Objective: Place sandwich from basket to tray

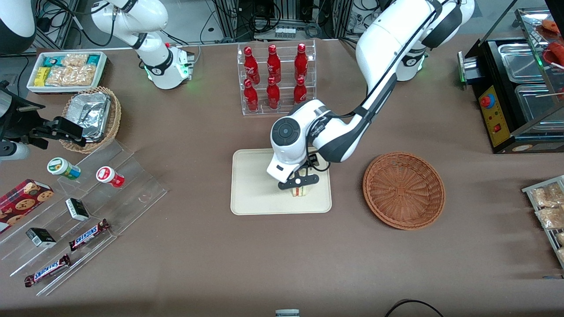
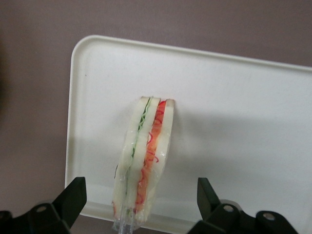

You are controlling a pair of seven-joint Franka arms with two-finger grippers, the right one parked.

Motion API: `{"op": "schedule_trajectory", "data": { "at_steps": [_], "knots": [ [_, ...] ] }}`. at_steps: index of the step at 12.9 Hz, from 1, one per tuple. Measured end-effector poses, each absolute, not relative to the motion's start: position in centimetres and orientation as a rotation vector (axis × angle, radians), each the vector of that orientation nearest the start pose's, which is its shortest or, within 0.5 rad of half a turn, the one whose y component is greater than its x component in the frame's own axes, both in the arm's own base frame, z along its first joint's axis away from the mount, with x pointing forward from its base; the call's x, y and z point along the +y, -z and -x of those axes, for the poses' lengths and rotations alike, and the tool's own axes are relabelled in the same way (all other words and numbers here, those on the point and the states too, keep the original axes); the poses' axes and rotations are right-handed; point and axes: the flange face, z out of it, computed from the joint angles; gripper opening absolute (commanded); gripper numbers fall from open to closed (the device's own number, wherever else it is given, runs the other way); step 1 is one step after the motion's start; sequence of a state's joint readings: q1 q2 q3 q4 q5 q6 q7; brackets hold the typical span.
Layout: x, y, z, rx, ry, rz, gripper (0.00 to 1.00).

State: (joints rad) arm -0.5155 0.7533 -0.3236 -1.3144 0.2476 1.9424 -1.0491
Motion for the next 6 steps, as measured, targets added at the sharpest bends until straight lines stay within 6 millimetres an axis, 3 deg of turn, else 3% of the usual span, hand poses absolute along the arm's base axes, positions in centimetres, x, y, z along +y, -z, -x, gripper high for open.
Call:
{"op": "schedule_trajectory", "data": {
  "at_steps": [3,6],
  "knots": [
    [-48.1,-31.9,-54.7,-0.313,-0.062,3.023,1.00],
    [-44.8,-35.2,-57.1,-0.388,-0.007,3.004,1.00]
  ]
}}
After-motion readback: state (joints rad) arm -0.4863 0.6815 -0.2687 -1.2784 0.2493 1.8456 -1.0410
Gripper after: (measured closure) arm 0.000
